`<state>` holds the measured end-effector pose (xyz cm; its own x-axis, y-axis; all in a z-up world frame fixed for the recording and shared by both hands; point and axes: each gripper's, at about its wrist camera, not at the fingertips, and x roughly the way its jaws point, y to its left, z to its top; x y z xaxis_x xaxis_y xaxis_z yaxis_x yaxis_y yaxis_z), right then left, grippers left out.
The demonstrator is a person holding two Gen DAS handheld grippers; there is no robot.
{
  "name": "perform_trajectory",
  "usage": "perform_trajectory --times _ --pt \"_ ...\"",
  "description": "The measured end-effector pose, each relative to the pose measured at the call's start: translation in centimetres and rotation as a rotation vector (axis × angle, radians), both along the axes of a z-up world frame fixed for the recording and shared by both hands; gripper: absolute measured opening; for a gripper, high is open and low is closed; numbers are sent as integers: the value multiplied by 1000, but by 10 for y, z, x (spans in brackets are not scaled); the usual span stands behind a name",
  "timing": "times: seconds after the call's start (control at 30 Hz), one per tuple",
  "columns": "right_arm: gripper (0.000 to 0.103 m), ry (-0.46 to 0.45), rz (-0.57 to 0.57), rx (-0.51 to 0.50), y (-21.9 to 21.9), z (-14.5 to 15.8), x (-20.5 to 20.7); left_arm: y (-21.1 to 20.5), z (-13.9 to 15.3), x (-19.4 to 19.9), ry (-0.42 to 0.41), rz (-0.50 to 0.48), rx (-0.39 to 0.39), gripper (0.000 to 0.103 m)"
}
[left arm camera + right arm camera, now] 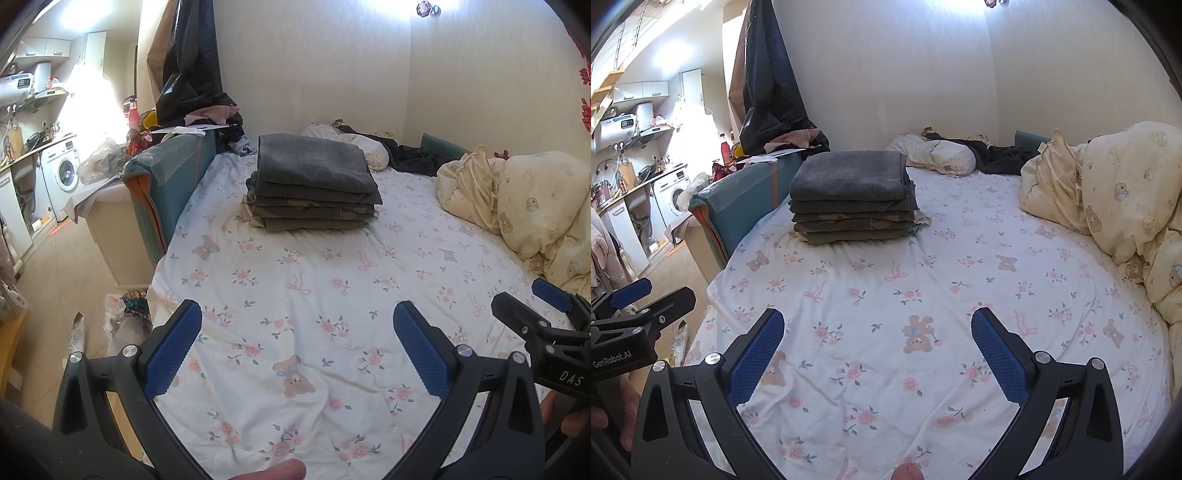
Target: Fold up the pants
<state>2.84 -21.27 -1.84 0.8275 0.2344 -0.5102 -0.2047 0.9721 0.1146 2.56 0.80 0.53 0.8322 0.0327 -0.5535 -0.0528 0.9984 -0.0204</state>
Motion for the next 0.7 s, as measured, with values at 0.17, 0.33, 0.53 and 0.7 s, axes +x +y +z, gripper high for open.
perform_trajectory --times 0.17,0.33,0.53,0.7 --pt "103 -1 2 0 -1 0 0 0 2 0 -8 4 4 102" --pt "103 3 1 0 -1 -1 0 0 5 2 -8 3 4 102" --pt "103 5 0 -1 1 2 2 0 5 2 -9 4 3 102" --pt "103 6 -2 0 1 3 1 0 6 2 -10 3 6 102"
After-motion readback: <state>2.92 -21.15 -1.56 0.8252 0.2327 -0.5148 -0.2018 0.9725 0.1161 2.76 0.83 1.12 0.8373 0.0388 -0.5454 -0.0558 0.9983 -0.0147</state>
